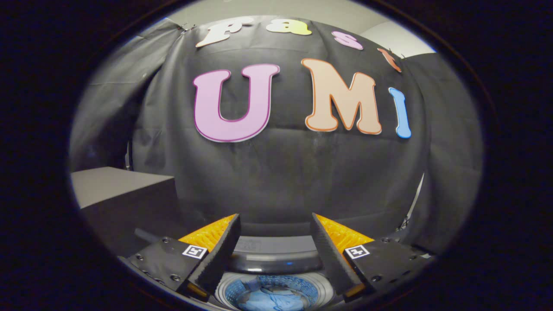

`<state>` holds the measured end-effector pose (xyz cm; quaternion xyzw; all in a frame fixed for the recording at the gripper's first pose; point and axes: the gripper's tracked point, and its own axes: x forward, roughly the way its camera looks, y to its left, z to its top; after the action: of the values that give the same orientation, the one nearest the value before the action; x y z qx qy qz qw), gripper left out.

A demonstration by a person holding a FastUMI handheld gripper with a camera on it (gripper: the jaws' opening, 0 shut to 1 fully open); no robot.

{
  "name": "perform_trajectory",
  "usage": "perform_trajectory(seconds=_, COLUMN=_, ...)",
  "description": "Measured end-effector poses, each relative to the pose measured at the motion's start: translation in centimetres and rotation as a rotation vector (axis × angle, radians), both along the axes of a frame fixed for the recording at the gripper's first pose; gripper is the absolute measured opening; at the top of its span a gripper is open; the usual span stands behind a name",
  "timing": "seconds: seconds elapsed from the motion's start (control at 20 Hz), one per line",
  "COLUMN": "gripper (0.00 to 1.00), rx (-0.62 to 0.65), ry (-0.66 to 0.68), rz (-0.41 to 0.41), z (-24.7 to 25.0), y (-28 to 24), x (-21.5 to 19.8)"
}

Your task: Put the clothes into the washing machine and then close the washing machine lid.

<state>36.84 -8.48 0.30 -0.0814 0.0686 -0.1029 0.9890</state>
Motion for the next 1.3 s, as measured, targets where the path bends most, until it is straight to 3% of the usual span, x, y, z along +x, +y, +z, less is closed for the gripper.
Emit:
perform_trajectory(seconds=0.65, gripper=0.99, rx=0.07, ry=0.025, rz=0.036, z=0.2, y=-1.6, x=-6.4)
perform_trajectory(seconds=1.0, gripper=0.97, rx=0.108, ry=0.069, rz=0.096, z=0.0, y=1.9, x=-11.1)
perform_trajectory(seconds=1.3, gripper=0.98, rx=0.04, ry=0.071, rz=0.153, z=-1.0, y=6.9, x=-15.0)
